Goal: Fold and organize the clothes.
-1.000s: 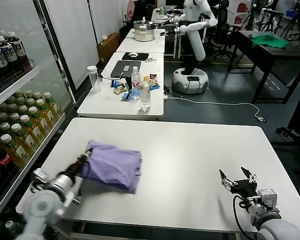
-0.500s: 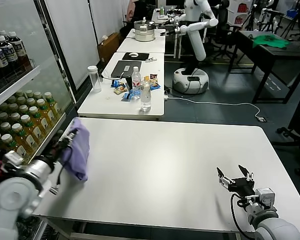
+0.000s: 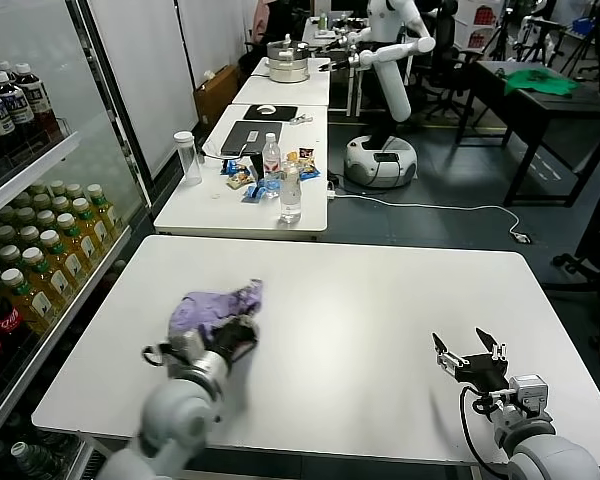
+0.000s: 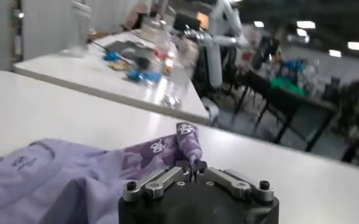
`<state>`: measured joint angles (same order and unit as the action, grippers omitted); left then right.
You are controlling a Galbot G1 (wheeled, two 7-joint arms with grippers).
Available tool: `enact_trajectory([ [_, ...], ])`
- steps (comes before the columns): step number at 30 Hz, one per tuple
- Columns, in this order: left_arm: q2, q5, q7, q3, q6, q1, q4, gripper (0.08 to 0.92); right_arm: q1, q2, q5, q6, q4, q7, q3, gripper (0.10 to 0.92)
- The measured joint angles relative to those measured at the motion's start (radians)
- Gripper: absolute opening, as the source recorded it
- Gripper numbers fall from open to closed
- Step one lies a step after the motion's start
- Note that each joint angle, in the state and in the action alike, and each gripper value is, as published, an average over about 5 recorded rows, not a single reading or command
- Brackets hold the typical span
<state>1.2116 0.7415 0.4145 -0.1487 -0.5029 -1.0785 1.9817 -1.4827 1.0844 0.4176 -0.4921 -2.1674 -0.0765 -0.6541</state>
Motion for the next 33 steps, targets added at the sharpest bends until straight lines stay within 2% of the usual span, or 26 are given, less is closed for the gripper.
enact_trajectory([
  [2, 0.026, -0.054, 0.005, 0.045, -0.010, 0.002, -0.012, 0.116, 0.000, 0.000, -0.001, 0.001, 0.001, 0.001, 0.000, 0.823],
  [5, 0.058, -0.118, 0.005, 0.099, -0.013, -0.001, -0.019, 0.179, 0.000, 0.000, -0.002, 0.003, 0.001, 0.002, 0.001, 0.823],
  [18, 0.142, -0.281, -0.057, 0.219, 0.079, -0.021, -0.013, 0.559, 0.025, -0.009, 0.000, 0.002, -0.005, 0.000, 0.023, 0.823],
  [27, 0.116, -0.420, -0.074, 0.138, 0.150, -0.092, 0.061, 0.797, 0.068, 0.020, 0.031, 0.006, -0.018, -0.043, 0.100, 0.823],
  [33, 0.073, -0.481, -0.064, 0.016, 0.206, -0.169, 0.096, 0.822, 0.132, 0.069, 0.047, -0.003, 0.013, -0.095, 0.230, 0.823],
])
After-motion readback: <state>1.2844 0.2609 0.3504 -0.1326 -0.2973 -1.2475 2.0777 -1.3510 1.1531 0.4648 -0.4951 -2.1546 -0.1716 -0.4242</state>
